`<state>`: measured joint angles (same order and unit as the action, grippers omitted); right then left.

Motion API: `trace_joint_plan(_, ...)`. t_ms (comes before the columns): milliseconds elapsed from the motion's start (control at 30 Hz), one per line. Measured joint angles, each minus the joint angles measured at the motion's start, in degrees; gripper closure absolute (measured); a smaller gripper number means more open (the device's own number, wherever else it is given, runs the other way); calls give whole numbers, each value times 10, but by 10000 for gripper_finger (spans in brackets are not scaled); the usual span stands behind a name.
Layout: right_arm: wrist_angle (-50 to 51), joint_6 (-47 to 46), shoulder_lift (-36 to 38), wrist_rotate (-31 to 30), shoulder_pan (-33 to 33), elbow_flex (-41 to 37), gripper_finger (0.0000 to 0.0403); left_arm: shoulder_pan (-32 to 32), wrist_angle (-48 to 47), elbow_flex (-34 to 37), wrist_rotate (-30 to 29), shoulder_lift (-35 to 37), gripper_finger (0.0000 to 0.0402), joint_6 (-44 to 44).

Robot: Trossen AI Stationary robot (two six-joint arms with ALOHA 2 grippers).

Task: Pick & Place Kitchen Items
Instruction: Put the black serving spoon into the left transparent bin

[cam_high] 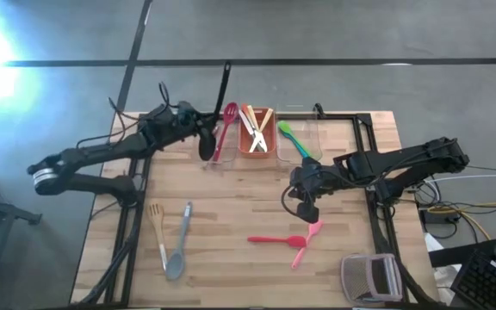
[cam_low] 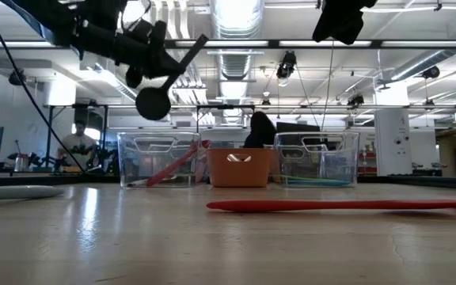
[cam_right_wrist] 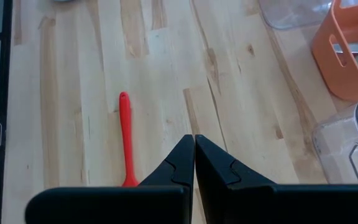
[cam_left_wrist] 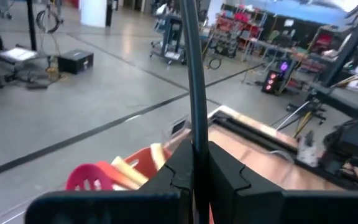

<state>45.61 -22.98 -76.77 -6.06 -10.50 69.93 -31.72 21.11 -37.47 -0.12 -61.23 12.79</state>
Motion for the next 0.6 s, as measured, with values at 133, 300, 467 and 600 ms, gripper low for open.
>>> trace_joint_plan(133,0,0,0,0,0,0,394,-37,13,-9,26,-41,379,1)
trace_joint_plan(300,1,0,0,0,0,0,394,-79,14,-28,62,-94,379,1)
trace_joint_plan(467,2,0,0,0,0,0,394,-111,22,-41,84,-145,379,-9)
trace_joint_plan(600,5,0,0,0,0,0,394,-122,58,-36,98,-179,379,-6)
